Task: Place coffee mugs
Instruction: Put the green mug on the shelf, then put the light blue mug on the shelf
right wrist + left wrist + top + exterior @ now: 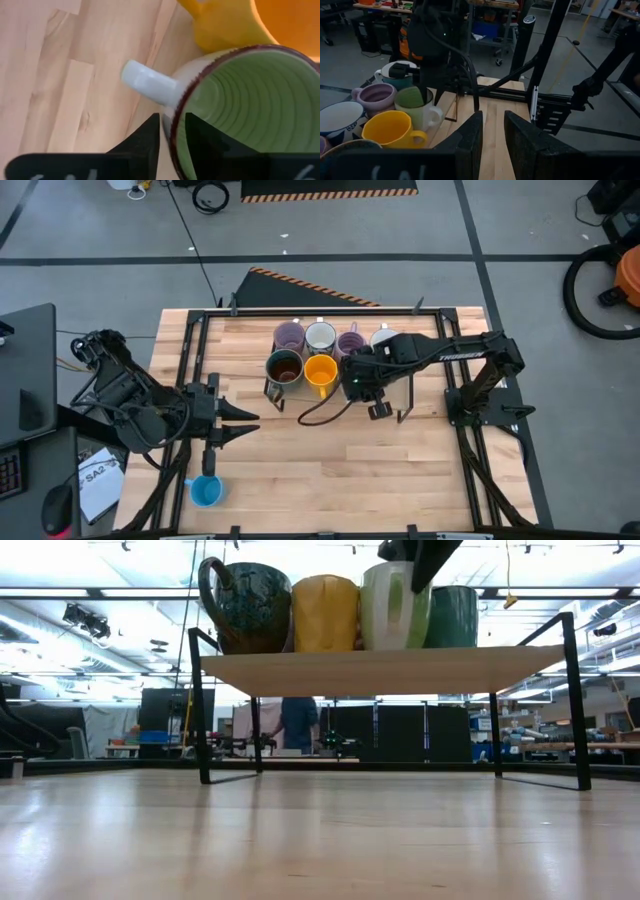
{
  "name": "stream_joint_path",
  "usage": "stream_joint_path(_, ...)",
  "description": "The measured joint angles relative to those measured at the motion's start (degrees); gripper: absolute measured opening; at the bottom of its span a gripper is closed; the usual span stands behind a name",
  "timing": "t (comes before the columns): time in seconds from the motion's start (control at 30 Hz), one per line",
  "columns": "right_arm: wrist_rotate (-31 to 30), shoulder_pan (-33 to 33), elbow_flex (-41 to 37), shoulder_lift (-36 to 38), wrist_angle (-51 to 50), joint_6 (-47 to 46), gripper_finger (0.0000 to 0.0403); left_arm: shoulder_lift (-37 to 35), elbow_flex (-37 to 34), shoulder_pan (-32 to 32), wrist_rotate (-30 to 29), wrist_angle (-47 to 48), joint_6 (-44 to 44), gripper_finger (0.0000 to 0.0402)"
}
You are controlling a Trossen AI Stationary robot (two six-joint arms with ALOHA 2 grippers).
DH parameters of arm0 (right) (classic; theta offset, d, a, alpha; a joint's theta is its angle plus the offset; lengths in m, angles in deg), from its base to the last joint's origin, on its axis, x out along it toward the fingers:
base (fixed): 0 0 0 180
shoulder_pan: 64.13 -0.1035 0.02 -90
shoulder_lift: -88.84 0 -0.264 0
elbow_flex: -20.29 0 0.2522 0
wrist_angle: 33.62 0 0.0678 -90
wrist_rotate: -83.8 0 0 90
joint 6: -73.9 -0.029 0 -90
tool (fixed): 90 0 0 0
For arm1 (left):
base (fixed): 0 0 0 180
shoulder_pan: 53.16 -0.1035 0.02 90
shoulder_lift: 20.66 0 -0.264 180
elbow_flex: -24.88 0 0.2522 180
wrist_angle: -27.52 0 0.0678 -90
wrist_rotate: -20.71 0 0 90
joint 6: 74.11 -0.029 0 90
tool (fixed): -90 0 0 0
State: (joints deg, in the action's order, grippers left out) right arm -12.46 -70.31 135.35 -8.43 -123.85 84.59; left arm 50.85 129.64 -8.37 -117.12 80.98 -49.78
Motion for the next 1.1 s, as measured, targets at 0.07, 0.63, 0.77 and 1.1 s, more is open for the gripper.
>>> stream_joint_path(0.07,-0.2,0.0,0.2,0.1,-0.2,-0.3,0.0114,0.0,0.0,0.0,0.0,0.0,0.0,0.0084)
stream_joint_path(0.63,-2.9,-3.1,13.3,0.2,-12.4,-8.3,0.0140,1.9,0.1,0.1,15.0,7.3,17.2,0.0084)
stream_joint_path(0.77,-4.2,-4.7,17.6,0.2,-13.6,-11.8,0.0139,6.3,0.0,2.0,24.5,15.2,27.2,0.0084)
stream_joint_path(1.1,-13.7,-8.4,29.1,0.5,-13.1,-13.6,0.0138,21.3,0.0,8.9,41.1,26.0,33.5,0.0084)
